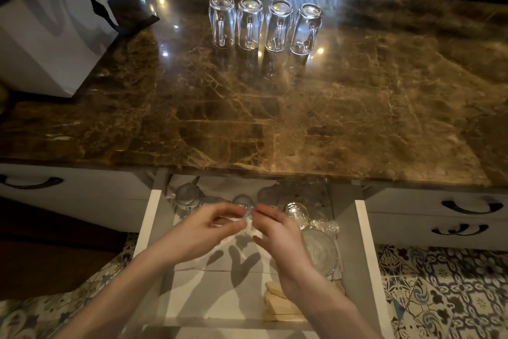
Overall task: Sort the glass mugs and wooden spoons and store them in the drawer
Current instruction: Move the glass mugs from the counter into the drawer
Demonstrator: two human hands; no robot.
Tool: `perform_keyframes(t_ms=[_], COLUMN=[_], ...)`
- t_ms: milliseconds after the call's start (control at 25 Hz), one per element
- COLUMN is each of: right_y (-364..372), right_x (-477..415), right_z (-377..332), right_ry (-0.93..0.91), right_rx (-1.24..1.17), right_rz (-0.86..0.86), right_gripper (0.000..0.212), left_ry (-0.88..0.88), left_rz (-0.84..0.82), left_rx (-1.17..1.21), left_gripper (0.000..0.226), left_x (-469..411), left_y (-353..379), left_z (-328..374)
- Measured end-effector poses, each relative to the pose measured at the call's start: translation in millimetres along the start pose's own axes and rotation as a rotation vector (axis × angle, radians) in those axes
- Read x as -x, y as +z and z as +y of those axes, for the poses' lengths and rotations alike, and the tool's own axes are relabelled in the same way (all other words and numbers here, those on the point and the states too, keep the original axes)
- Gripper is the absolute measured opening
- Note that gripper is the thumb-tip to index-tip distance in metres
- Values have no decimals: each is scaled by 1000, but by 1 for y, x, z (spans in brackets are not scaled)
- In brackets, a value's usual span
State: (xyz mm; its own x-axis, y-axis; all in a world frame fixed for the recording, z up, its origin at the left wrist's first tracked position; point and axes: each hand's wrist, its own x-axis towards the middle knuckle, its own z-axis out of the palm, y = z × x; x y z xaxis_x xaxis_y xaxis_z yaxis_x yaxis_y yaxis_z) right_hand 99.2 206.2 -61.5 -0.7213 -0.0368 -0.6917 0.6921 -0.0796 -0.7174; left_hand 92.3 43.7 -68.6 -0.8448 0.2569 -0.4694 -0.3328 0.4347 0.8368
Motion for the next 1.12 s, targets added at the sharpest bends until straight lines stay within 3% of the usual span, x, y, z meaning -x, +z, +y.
perform_keyframes(t_ms=[320,480,1120], right_y=[8,14,51], right_x=[27,20,-64], right_z=[-59,-90,-182], right_ry=[-396,-522,-643], right_rx=[195,215,278], right_rz=[-73,-63,117], right_gripper=[18,17,10], left_ry=[208,267,351], left_rz=[160,299,559], left_rx=[99,200,349], left_gripper=[35,20,14], left_x=[20,12,-69], left_y=[-33,-45,-111], left_z=[55,73,108])
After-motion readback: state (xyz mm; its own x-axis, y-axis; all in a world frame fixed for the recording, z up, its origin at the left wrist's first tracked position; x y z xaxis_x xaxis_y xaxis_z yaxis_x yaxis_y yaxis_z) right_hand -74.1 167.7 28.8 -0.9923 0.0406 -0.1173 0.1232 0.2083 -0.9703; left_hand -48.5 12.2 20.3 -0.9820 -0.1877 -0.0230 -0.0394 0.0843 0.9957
